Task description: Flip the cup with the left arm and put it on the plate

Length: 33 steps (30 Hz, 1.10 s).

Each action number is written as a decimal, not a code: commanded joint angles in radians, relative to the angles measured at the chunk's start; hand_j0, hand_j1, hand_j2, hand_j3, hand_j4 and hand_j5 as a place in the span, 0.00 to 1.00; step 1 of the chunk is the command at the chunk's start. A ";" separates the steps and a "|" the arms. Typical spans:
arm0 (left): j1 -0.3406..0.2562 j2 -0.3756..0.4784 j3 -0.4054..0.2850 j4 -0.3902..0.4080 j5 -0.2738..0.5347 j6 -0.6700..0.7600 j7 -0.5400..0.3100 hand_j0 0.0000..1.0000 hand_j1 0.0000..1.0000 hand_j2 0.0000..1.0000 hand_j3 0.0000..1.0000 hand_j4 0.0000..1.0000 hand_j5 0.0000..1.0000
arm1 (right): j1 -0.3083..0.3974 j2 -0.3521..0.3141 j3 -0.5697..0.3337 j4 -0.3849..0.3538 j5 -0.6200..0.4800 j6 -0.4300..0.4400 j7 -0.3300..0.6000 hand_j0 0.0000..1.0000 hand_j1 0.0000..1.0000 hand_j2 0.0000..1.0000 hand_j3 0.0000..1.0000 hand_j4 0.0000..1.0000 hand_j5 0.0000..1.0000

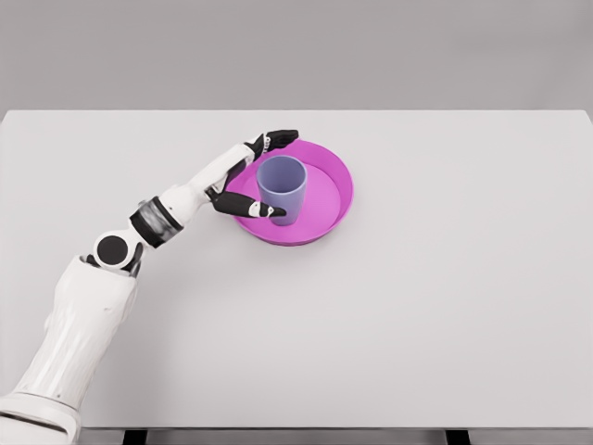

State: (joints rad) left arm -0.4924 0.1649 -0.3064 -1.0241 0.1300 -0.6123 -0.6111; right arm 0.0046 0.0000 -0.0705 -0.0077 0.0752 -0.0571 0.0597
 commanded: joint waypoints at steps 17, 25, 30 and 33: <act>0.006 0.103 0.015 -0.024 0.011 0.001 0.000 1.00 1.00 1.00 1.00 1.00 1.00 | 0.000 0.000 0.000 0.000 0.000 -0.001 0.000 1.00 1.00 1.00 1.00 1.00 1.00; 0.009 0.271 0.036 -0.050 0.019 0.001 0.000 1.00 1.00 1.00 1.00 1.00 1.00 | 0.000 0.000 0.000 0.000 0.000 0.000 0.000 1.00 1.00 1.00 1.00 1.00 1.00; 0.072 0.407 0.061 -0.048 0.023 0.001 0.000 1.00 1.00 1.00 1.00 1.00 1.00 | 0.000 0.000 0.000 0.000 0.000 0.000 0.000 1.00 1.00 1.00 1.00 1.00 1.00; 0.173 0.476 0.152 -0.047 0.022 0.001 0.000 1.00 1.00 1.00 1.00 1.00 1.00 | 0.000 0.000 0.000 0.000 0.000 -0.001 0.000 1.00 1.00 1.00 1.00 1.00 1.00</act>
State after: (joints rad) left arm -0.3160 0.5896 -0.1987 -1.0701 0.1398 -0.6137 -0.6113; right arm 0.0046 0.0000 -0.0705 -0.0077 0.0752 -0.0569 0.0597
